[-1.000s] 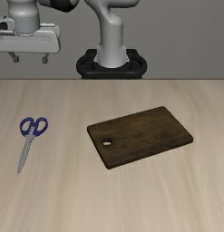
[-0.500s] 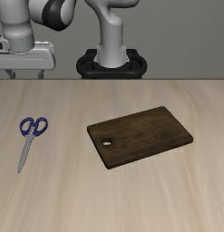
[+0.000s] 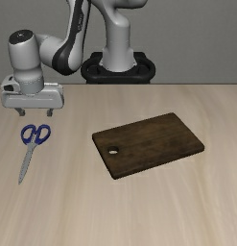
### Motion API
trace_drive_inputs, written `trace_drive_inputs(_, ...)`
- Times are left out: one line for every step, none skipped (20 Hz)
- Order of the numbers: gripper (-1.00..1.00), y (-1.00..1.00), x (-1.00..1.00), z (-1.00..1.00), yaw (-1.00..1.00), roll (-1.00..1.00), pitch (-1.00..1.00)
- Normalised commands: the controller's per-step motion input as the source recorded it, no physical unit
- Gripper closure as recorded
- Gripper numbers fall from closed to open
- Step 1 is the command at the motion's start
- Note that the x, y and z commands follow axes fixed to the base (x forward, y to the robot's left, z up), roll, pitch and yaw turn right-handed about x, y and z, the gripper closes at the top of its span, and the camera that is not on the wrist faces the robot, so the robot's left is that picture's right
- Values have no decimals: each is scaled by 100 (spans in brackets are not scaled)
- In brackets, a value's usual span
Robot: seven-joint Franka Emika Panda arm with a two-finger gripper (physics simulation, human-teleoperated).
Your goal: Pick up the scissors and place it on the cutting board
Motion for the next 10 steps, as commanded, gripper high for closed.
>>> trace_drive_inputs(-100, 0, 0, -100, 0, 0, 0)
trace_drive_inputs(-100, 0, 0, -100, 0, 0, 0)
trace_drive_inputs(-100, 0, 0, -100, 0, 0, 0)
trace_drive_inputs(-100, 0, 0, -100, 0, 0, 0)
trace_drive_inputs(-100, 0, 0, -100, 0, 0, 0)
trace_drive_inputs(-100, 0, 0, -100, 0, 0, 0)
trace_drive_inputs(-100, 0, 0, -100, 0, 0, 0)
trace_drive_inputs(-100, 0, 0, -100, 0, 0, 0)
trace_drive_inputs(100, 0, 0, 0, 0, 0, 0)
trace_drive_inputs(100, 0, 0, 0, 0, 0, 0)
